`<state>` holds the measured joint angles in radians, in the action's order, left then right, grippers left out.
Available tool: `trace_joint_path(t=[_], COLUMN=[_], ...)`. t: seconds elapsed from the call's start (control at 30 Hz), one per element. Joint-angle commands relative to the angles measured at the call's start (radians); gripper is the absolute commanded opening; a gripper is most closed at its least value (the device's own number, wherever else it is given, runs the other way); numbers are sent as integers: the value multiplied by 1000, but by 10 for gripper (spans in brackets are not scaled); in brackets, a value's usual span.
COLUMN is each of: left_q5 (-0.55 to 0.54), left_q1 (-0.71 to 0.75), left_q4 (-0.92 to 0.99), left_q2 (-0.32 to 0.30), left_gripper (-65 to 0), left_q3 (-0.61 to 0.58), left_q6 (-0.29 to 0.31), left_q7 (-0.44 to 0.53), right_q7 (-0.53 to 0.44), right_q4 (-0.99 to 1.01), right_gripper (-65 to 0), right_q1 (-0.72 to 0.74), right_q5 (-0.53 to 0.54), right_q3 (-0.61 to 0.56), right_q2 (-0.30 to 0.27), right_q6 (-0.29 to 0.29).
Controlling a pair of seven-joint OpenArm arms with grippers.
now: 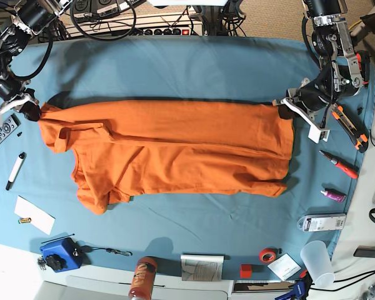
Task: Layout the t-shirt on the table in an organized manner, then fold the t-shirt properly
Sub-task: 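Pull the shirt corner outward with the left gripper to straighten it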
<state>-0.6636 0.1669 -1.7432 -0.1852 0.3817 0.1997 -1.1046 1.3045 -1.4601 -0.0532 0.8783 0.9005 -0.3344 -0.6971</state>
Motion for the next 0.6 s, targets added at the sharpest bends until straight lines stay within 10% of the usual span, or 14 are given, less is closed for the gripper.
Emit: trace_joint_path(t=[0.0,0.57], left_q5=[-10,-32], left_q1=[-2,184], left_q4=[-26,-191], left_q2=[-6,-14], left_gripper=[-650,-650], left_q3=[3,46], left_q6=[5,38], left_q7=[4,-29], right_q7=[-26,56], right_q4=[-19,-19], right_gripper=[-650,-650], right_q1=[-3,-204], right_q5=[15,161], right_q3=[18,156], right_q2=[-26,-34], right_q6=[-1,-1])
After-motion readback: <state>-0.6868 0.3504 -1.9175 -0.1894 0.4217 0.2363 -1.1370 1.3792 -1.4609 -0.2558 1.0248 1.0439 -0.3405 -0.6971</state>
